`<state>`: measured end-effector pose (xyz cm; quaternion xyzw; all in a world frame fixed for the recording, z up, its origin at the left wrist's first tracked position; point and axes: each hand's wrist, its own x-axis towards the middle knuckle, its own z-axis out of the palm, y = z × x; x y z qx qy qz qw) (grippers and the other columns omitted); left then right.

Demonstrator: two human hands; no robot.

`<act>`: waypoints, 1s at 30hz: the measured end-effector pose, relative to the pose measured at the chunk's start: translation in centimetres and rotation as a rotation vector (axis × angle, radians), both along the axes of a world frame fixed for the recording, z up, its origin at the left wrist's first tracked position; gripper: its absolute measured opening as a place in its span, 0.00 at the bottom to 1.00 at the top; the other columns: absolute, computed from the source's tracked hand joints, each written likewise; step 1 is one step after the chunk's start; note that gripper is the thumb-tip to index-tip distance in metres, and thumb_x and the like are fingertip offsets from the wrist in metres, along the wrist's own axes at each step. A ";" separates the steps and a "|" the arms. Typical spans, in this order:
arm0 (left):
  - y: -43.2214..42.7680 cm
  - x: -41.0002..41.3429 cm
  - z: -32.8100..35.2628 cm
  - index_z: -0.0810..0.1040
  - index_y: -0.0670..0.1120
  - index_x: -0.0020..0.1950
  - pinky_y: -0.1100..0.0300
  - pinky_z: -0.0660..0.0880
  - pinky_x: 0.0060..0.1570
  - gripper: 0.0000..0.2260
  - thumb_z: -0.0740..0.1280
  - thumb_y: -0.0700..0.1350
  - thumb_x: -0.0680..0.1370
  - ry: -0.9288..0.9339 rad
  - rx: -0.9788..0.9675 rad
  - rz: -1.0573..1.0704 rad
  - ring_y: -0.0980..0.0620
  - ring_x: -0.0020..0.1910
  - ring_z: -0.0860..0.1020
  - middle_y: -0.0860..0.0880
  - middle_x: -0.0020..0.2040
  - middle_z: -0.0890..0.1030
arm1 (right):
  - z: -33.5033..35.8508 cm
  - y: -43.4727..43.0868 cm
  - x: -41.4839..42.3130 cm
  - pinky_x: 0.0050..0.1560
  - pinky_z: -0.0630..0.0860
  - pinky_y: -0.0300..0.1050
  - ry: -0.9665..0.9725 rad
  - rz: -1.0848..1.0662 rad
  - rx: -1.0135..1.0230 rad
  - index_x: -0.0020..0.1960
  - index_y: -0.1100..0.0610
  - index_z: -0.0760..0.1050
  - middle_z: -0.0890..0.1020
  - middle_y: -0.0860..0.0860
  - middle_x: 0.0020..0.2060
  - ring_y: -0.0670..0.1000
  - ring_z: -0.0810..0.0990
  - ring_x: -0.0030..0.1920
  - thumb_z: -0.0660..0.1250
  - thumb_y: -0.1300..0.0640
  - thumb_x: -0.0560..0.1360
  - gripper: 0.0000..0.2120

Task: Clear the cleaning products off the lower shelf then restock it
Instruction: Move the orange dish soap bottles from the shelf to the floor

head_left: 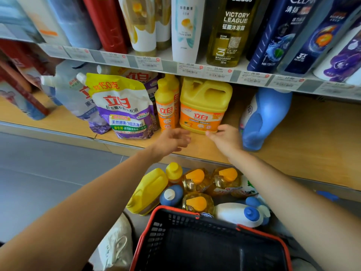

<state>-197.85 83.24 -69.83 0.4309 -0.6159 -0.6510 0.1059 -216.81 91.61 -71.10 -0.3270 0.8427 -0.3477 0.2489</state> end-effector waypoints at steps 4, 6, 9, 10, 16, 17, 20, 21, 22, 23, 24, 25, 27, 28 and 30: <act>0.7 3.3 0.6 0.82 0.47 0.62 0.57 0.77 0.56 0.19 0.79 0.48 0.72 -0.304 -0.339 -0.514 0.52 0.53 0.81 0.50 0.54 0.84 | 0.3 4.6 2.5 0.49 0.77 0.38 -0.128 0.489 0.086 0.64 0.49 0.78 0.82 0.41 0.48 0.44 0.82 0.51 0.79 0.45 0.69 0.25; 1.4 4.3 0.5 0.82 0.50 0.62 0.57 0.77 0.57 0.22 0.80 0.52 0.70 -0.481 -0.549 -0.687 0.52 0.55 0.80 0.52 0.58 0.83 | 0.3 6.0 3.4 0.48 0.77 0.37 -0.086 0.728 0.178 0.62 0.46 0.79 0.82 0.40 0.50 0.43 0.81 0.52 0.79 0.45 0.68 0.25; 2.2 4.9 0.4 0.82 0.49 0.63 0.60 0.75 0.52 0.18 0.76 0.49 0.74 -0.503 -0.757 -0.647 0.51 0.54 0.80 0.51 0.59 0.83 | 0.1 6.7 4.2 0.50 0.78 0.45 0.112 0.810 0.197 0.58 0.44 0.80 0.82 0.41 0.50 0.45 0.79 0.51 0.78 0.47 0.69 0.18; 2.4 5.0 0.4 0.82 0.49 0.63 0.60 0.73 0.51 0.17 0.75 0.48 0.75 -0.501 -0.791 -0.633 0.51 0.54 0.80 0.50 0.58 0.84 | 0.1 6.7 4.3 0.51 0.78 0.46 0.146 0.796 0.190 0.57 0.44 0.80 0.82 0.42 0.50 0.46 0.79 0.52 0.78 0.49 0.70 0.17; 1.6 5.7 4.6 0.81 0.45 0.64 0.51 0.77 0.55 0.15 0.73 0.45 0.78 -0.342 -0.818 -0.424 0.47 0.53 0.80 0.46 0.58 0.83 | -0.2 6.9 4.5 0.51 0.74 0.43 0.165 0.756 0.164 0.59 0.46 0.80 0.82 0.44 0.54 0.48 0.79 0.55 0.77 0.51 0.72 0.17; 1.3 5.8 5.9 0.81 0.45 0.64 0.49 0.77 0.56 0.15 0.73 0.46 0.78 -0.302 -0.814 -0.378 0.47 0.54 0.80 0.46 0.59 0.83 | -0.2 7.0 4.5 0.52 0.74 0.42 0.150 0.752 0.165 0.61 0.46 0.80 0.82 0.45 0.55 0.48 0.79 0.57 0.77 0.50 0.71 0.19; 0.6 6.1 9.9 0.81 0.44 0.64 0.44 0.79 0.54 0.16 0.73 0.45 0.78 -0.209 -0.777 -0.279 0.44 0.52 0.82 0.44 0.56 0.83 | 0.5 6.7 5.2 0.61 0.75 0.44 -0.013 0.689 0.100 0.71 0.48 0.73 0.79 0.47 0.65 0.47 0.77 0.64 0.79 0.46 0.69 0.33; 0.5 6.2 11.0 0.81 0.43 0.64 0.42 0.80 0.52 0.15 0.73 0.45 0.78 -0.182 -0.751 -0.241 0.42 0.49 0.82 0.43 0.53 0.83 | 1.0 6.4 5.6 0.63 0.74 0.45 -0.056 0.666 0.051 0.74 0.49 0.70 0.78 0.47 0.67 0.47 0.76 0.66 0.80 0.45 0.67 0.38; 0.6 6.4 12.0 0.81 0.43 0.62 0.40 0.80 0.49 0.15 0.73 0.45 0.77 -0.152 -0.732 -0.198 0.39 0.47 0.82 0.40 0.50 0.83 | 1.4 6.1 6.3 0.65 0.74 0.46 -0.079 0.651 0.002 0.75 0.48 0.67 0.77 0.47 0.68 0.46 0.75 0.67 0.81 0.43 0.66 0.42; 0.6 6.5 13.0 0.81 0.43 0.61 0.39 0.80 0.48 0.14 0.74 0.46 0.77 -0.122 -0.727 -0.150 0.38 0.46 0.82 0.39 0.49 0.83 | 1.9 5.7 6.9 0.65 0.74 0.47 -0.094 0.637 -0.045 0.76 0.48 0.66 0.77 0.47 0.67 0.46 0.75 0.66 0.81 0.42 0.64 0.45; 0.6 6.6 13.8 0.82 0.43 0.59 0.39 0.80 0.48 0.14 0.74 0.47 0.76 -0.096 -0.728 -0.096 0.38 0.47 0.82 0.38 0.48 0.83 | 2.3 5.3 7.7 0.64 0.75 0.48 -0.105 0.616 -0.088 0.75 0.48 0.66 0.77 0.46 0.66 0.46 0.76 0.64 0.82 0.42 0.63 0.46; 0.7 6.6 14.5 0.82 0.43 0.57 0.40 0.81 0.48 0.13 0.74 0.48 0.76 -0.072 -0.722 -0.035 0.38 0.47 0.83 0.39 0.47 0.83 | 2.6 4.9 8.3 0.62 0.76 0.47 -0.117 0.586 -0.127 0.75 0.49 0.66 0.77 0.46 0.65 0.46 0.77 0.62 0.83 0.42 0.62 0.47; 0.8 6.7 15.4 0.82 0.43 0.54 0.43 0.83 0.44 0.13 0.74 0.50 0.76 -0.021 -0.675 0.089 0.40 0.45 0.83 0.38 0.47 0.82 | 3.2 4.3 9.2 0.58 0.76 0.44 -0.159 0.534 -0.191 0.73 0.49 0.67 0.77 0.45 0.63 0.45 0.78 0.59 0.83 0.44 0.62 0.45; 0.8 6.8 15.6 0.82 0.43 0.52 0.46 0.84 0.41 0.12 0.74 0.50 0.76 0.004 -0.645 0.142 0.43 0.44 0.84 0.37 0.47 0.82 | 3.5 4.0 9.4 0.57 0.76 0.43 -0.191 0.530 -0.214 0.73 0.48 0.67 0.78 0.44 0.62 0.45 0.78 0.58 0.83 0.46 0.62 0.43; 0.6 7.4 15.6 0.82 0.43 0.52 0.51 0.83 0.39 0.10 0.72 0.49 0.78 0.044 -0.595 0.190 0.49 0.42 0.83 0.37 0.48 0.82 | 4.0 3.6 9.4 0.59 0.77 0.45 -0.269 0.564 -0.240 0.73 0.49 0.68 0.78 0.45 0.63 0.46 0.79 0.60 0.83 0.50 0.64 0.42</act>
